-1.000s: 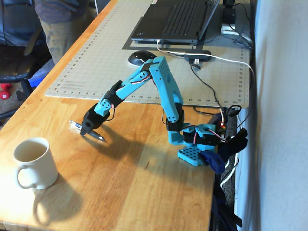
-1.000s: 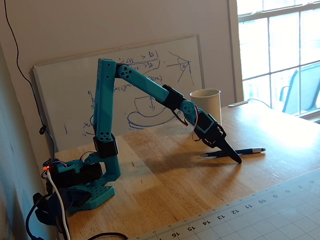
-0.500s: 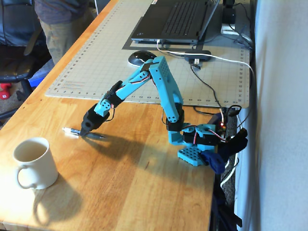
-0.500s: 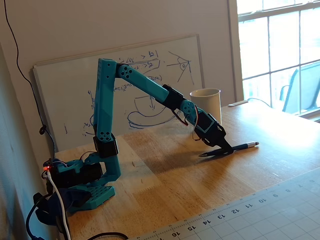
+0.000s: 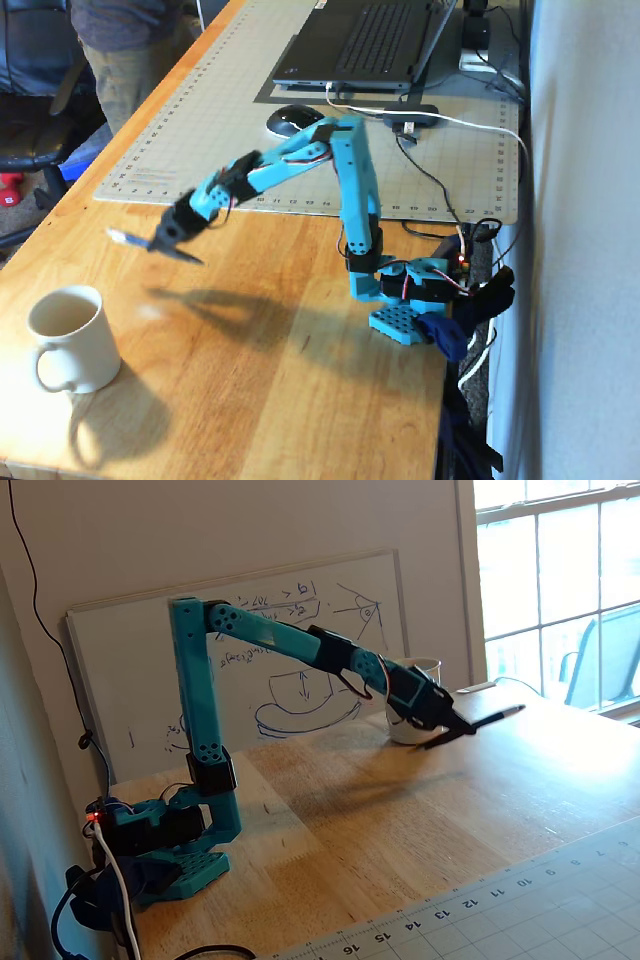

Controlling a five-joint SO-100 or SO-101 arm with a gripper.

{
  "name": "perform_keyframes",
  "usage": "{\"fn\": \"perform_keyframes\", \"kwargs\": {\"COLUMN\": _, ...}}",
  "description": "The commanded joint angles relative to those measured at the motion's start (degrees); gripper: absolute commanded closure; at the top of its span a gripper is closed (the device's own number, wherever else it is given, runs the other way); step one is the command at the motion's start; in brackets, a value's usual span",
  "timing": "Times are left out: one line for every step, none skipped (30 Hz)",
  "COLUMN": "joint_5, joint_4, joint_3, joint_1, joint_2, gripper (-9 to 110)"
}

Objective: Grasp a pen and put it in a mug.

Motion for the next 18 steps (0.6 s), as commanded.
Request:
{"fn": "perform_keyframes", "kwargs": {"joint_5": -0.3, "joint_4": -0.7, "joint_3": -0.3, "joint_1": -2.1, "joint_2": 13.6, "gripper": 101}}
{"fn": "perform_keyframes", "kwargs": {"joint_5": -0.4, "joint_4": -0.7, "joint_3": 0.0, "joint_1": -2.5, "joint_2": 15.8, "gripper": 101}}
{"fn": "perform_keyframes", "kwargs": {"joint_5": -0.4, "joint_4": -0.7, "joint_3": 0.4, "joint_1": -3.0, "joint_2": 18.0, "gripper": 101}}
{"fn": "perform_keyframes", "kwargs": {"joint_5": -0.7, "joint_4": -0.7, "joint_3": 0.9, "joint_1": -3.3, "joint_2": 20.4, "gripper": 101}}
{"fn": "perform_keyframes", "kwargs": {"joint_5": -1.7, "joint_4": -0.7, "joint_3": 1.1, "joint_1": -3.9, "joint_2": 22.9, "gripper": 101}}
{"fn": "perform_keyframes", "kwargs": {"joint_5": -3.3, "joint_4": -0.7, "joint_3": 1.1, "joint_1": -4.4, "joint_2": 25.1, "gripper": 101}}
{"fn": "perform_keyframes", "kwargs": {"joint_5": -5.6, "joint_4": -0.7, "joint_3": 1.1, "joint_1": -5.0, "joint_2": 27.1, "gripper": 101}}
{"fn": "perform_keyframes", "kwargs": {"joint_5": -8.6, "joint_4": -0.7, "joint_3": 1.1, "joint_1": -5.6, "joint_2": 28.9, "gripper": 101}}
{"fn": "perform_keyframes", "kwargs": {"joint_5": -12.0, "joint_4": -0.3, "joint_3": 1.2, "joint_1": -6.2, "joint_2": 30.5, "gripper": 101}}
{"fn": "perform_keyframes", "kwargs": {"joint_5": -16.0, "joint_4": 0.1, "joint_3": 1.8, "joint_1": -6.8, "joint_2": 31.8, "gripper": 101}}
{"fn": "perform_keyframes", "kwargs": {"joint_5": -20.5, "joint_4": 0.1, "joint_3": 2.7, "joint_1": -7.4, "joint_2": 33.3, "gripper": 101}}
{"fn": "perform_keyframes", "kwargs": {"joint_5": -25.2, "joint_4": 0.1, "joint_3": 3.9, "joint_1": -7.9, "joint_2": 34.5, "gripper": 101}}
{"fn": "perform_keyframes", "kwargs": {"joint_5": -30.2, "joint_4": 0.1, "joint_3": 5.2, "joint_1": -8.4, "joint_2": 35.6, "gripper": 101}}
{"fn": "perform_keyframes", "kwargs": {"joint_5": -35.4, "joint_4": 0.1, "joint_3": 6.5, "joint_1": -9.0, "joint_2": 36.7, "gripper": 101}}
{"fn": "perform_keyframes", "kwargs": {"joint_5": -40.7, "joint_4": 0.1, "joint_3": 7.8, "joint_1": -9.4, "joint_2": 37.6, "gripper": 101}}
{"fn": "perform_keyframes", "kwargs": {"joint_5": -46.0, "joint_4": 0.1, "joint_3": 9.1, "joint_1": -9.8, "joint_2": 38.7, "gripper": 101}}
{"fn": "perform_keyframes", "kwargs": {"joint_5": -51.1, "joint_4": 0.1, "joint_3": 10.3, "joint_1": -10.1, "joint_2": 39.6, "gripper": 101}}
{"fn": "perform_keyframes", "kwargs": {"joint_5": -55.7, "joint_4": 0.2, "joint_3": 11.6, "joint_1": -10.4, "joint_2": 40.3, "gripper": 101}}
